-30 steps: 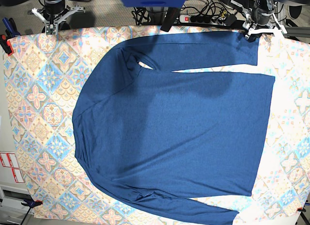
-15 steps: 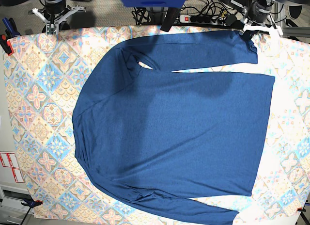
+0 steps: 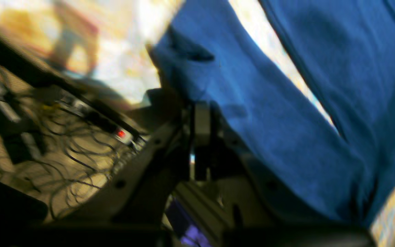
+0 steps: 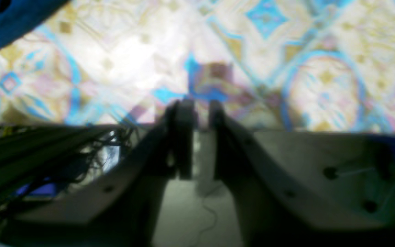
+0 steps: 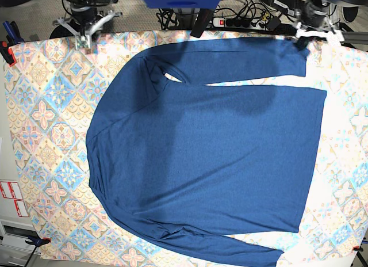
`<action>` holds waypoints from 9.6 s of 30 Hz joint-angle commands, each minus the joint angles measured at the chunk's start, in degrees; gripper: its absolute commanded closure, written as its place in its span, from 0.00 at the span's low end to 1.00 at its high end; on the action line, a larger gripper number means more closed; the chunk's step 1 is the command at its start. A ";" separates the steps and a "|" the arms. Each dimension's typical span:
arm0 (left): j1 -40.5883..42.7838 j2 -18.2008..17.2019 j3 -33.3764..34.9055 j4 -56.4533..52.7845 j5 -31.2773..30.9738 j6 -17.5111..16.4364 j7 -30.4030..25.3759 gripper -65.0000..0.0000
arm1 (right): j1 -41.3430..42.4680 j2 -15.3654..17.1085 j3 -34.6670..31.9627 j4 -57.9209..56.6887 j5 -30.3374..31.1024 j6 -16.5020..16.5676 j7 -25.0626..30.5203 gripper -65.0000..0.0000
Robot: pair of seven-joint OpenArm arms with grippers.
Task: Fold the T-shirt properly
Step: 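Grasp the shoulder edges of the blue shirt with both grippers, then lift the shoulders and pull the shirt toward the robot, then drag the shirt further toward the robot with both grippers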
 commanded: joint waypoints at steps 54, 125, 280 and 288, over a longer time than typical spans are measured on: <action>-0.83 -0.53 -1.38 1.00 -0.29 -0.54 -0.55 1.00 | 33.07 0.31 -0.57 -16.38 21.62 -0.01 -23.67 0.78; -22.72 -4.84 -4.01 -8.32 3.05 -0.45 4.63 0.69 | 47.31 -0.74 4.70 -18.93 21.53 0.08 -23.58 1.00; -44.43 -3.88 -16.67 -17.11 -7.32 15.64 25.91 1.00 | 55.84 0.14 4.79 -27.54 21.53 0.08 -23.49 1.00; -52.17 -3.79 -16.41 -25.73 -5.04 15.64 23.89 1.00 | 60.94 0.05 4.79 -34.93 21.35 0.08 -19.89 1.00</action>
